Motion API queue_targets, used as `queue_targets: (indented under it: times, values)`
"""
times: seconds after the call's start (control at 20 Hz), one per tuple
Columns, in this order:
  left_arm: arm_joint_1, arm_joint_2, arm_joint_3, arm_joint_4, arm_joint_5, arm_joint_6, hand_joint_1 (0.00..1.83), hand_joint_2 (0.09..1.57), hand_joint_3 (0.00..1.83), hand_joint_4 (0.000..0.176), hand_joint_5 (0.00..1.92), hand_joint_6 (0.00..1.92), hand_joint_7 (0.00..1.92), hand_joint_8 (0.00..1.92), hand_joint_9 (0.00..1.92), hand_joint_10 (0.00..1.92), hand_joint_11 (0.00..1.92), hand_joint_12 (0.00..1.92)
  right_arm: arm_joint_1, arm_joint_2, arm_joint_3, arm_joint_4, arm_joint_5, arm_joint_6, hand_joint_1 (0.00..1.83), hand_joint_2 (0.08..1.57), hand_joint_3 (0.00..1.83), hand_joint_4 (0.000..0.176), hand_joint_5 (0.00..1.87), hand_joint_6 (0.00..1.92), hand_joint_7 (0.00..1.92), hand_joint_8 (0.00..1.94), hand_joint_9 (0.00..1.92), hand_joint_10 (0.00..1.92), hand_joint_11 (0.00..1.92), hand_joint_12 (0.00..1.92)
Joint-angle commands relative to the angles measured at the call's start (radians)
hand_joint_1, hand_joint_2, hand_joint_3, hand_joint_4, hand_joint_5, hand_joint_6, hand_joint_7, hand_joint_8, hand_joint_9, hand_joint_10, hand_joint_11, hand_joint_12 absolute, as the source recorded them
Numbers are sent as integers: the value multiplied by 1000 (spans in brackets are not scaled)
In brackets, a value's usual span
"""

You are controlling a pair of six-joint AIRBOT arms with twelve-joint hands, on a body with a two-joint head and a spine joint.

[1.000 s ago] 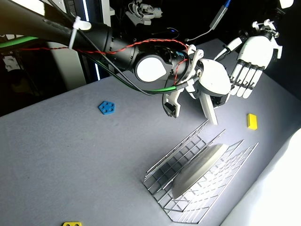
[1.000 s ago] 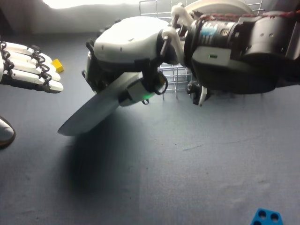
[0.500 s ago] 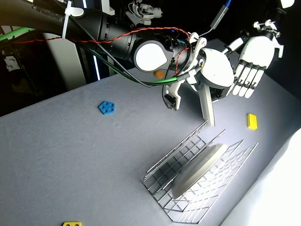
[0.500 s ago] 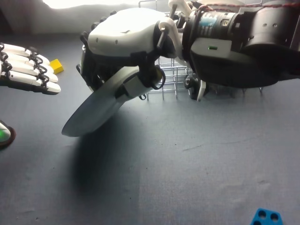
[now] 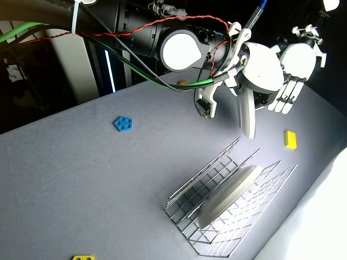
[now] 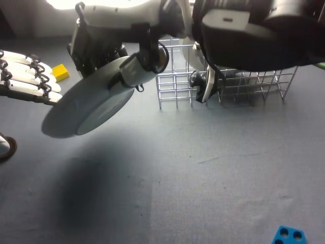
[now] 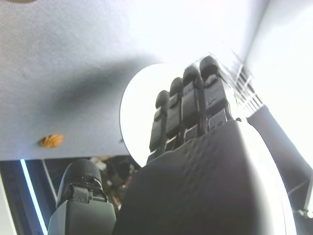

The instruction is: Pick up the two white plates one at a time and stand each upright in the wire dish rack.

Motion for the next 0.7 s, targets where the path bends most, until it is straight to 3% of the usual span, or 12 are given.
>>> queue_targets:
  times: [0.0,0.05,0.65]
  values:
    - [0,4,8,-71,-20,-3,0,1080,0,0,122,3,126,4,103,4,0,238,29,8,-4,42,118,14,1384,1075,0,0,968,946,1090,785,1022,1009,894,990]
    - [5,4,10,-71,-20,-3,0,1081,0,0,104,3,103,5,79,5,0,175,39,11,-4,82,105,14,1384,1075,0,0,964,960,1091,773,1026,1007,896,991]
    - [35,-5,32,-60,-19,-3,0,1060,0,0,115,1,107,1,76,1,0,167,143,74,-4,332,48,6,1383,1079,0,0,963,954,1074,812,1014,1024,878,1026]
